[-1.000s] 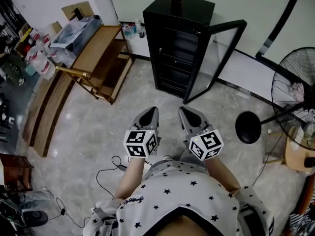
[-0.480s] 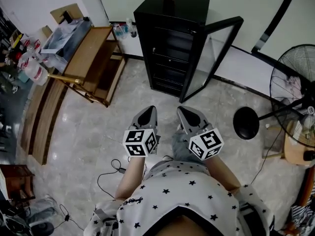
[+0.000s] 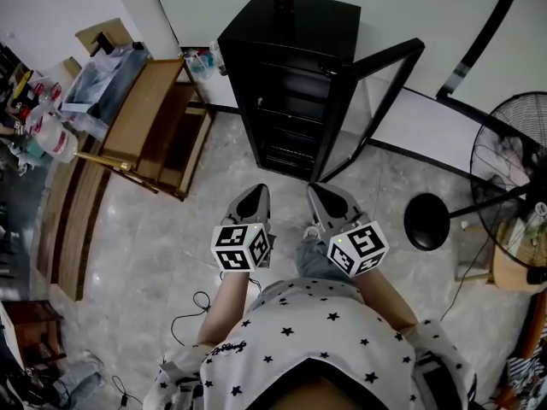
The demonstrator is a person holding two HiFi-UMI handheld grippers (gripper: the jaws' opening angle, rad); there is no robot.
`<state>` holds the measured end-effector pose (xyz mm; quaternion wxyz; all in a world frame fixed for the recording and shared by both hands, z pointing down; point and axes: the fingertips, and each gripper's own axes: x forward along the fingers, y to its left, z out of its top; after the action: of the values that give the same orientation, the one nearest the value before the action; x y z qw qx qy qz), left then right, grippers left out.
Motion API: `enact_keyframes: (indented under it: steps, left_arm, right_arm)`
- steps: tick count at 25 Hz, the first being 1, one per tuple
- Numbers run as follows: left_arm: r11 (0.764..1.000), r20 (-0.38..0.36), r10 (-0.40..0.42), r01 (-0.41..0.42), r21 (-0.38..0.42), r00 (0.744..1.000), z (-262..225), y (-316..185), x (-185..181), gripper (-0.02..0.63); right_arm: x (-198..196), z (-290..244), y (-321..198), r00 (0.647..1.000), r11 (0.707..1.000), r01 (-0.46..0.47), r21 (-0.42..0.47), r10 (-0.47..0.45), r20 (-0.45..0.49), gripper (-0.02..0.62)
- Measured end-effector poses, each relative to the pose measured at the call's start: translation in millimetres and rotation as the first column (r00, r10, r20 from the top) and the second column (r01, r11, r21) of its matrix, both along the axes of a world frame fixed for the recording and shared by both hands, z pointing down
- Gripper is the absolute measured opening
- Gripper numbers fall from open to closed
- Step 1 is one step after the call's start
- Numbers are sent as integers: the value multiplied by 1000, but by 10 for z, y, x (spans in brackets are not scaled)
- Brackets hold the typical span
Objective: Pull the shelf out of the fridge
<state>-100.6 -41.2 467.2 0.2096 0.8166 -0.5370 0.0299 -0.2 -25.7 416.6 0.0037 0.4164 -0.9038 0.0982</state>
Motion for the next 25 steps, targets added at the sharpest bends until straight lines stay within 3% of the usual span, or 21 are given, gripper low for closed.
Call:
enact_keyframes:
  steps: [14, 25]
  left_arm:
    - [1000, -10, -18, 18, -1, 1000, -30, -1320, 285, 12]
    - [996, -100, -89, 90, 10, 991, 122, -2150, 411, 12]
  right_arm:
    - [255, -103, -1296, 999, 999, 39, 12, -39, 2, -6]
    - [520, 5, -1958, 998, 997, 68, 19, -68, -11, -6]
